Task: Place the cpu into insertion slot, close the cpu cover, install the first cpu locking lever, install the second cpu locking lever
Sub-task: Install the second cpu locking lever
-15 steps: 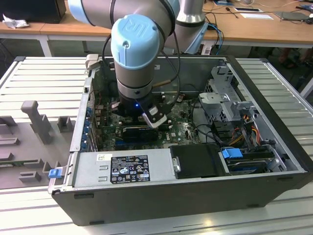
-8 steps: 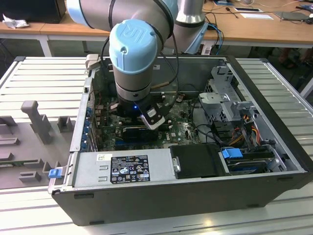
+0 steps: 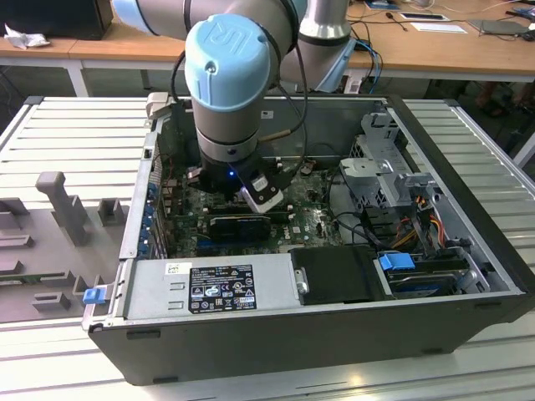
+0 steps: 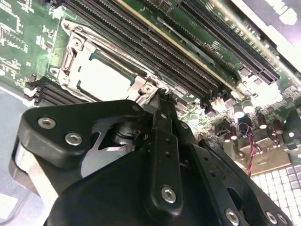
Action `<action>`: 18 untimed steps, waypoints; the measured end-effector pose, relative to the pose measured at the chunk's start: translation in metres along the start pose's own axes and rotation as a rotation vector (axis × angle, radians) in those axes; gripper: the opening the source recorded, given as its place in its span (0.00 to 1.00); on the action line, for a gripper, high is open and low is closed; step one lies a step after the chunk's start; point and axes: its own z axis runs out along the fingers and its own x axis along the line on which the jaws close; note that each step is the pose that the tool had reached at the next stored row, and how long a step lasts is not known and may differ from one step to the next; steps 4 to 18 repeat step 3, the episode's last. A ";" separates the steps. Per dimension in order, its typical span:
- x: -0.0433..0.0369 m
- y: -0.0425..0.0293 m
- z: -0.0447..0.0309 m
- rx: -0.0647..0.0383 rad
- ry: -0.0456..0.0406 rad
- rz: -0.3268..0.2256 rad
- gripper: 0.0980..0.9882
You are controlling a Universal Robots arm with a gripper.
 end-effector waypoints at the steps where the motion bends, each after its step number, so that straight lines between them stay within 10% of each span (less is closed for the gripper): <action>1: 0.0000 0.0000 0.0000 0.000 -0.0001 0.000 0.01; 18: 0.0000 0.0000 -0.0001 0.000 0.0000 0.000 0.01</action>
